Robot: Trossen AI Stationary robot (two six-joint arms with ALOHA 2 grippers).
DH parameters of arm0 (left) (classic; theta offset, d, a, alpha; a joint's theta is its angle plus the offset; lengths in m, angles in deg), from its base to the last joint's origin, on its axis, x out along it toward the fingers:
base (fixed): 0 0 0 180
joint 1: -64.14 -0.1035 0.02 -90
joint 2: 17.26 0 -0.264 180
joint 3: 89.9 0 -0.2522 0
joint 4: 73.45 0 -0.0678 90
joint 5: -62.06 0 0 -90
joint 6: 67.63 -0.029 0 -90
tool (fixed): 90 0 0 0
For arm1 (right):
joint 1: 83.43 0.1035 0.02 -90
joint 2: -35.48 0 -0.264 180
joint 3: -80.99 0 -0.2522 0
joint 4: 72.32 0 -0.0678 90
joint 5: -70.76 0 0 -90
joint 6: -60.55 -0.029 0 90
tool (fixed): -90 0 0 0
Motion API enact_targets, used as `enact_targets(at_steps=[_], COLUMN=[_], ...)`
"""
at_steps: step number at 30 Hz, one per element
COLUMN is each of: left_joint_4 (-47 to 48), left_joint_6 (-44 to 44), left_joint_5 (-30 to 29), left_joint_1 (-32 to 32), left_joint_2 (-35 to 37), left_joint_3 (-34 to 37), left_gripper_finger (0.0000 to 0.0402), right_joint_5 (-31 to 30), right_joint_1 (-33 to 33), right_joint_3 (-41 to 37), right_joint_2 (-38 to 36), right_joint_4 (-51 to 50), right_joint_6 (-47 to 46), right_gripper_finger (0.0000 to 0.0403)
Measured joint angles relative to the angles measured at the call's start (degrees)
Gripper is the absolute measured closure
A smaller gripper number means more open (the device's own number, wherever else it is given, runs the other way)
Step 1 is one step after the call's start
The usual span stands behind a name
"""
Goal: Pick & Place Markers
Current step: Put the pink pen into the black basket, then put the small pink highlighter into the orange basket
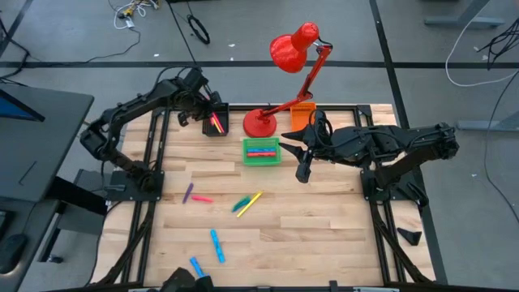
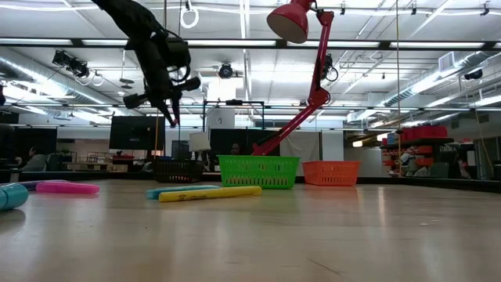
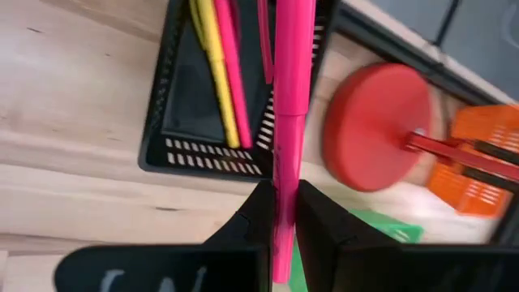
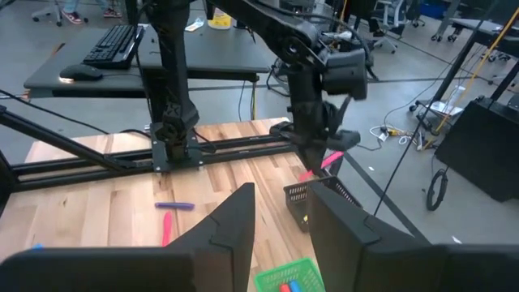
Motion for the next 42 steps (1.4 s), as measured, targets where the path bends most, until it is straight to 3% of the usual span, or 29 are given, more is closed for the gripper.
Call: enact_targets(at_steps=[21,29,36,42], left_joint_4=[-7.57,-7.78,-8.73,-12.51], left_joint_6=[4.59,6.06,6.69,7.07], left_joint_5=[2.04,-0.21,-0.65,-0.6], left_joint_1=[-0.79,0.01,-0.31,-0.29], left_joint_2=[-13.7,-14.66,-14.66,-14.66], left_joint_3=[-0.02,-0.02,-0.02,-0.02], left_gripper_finger=[0.0369,0.0369,0.0328,0.032], right_joint_5=[-0.01,-0.08,-0.13,-0.13], right_joint_1=[0.01,-0.41,-1.19,-1.22], right_joint_3=[0.0,0.0,0.01,0.0], right_joint_2=[0.0,0.0,0.0,0.0], right_joint_4=[-1.44,-1.44,-1.42,-1.4], right_joint_6=[1.08,1.42,1.16,1.09], right_gripper_finger=[0.0286,0.0286,0.0286,0.0286])
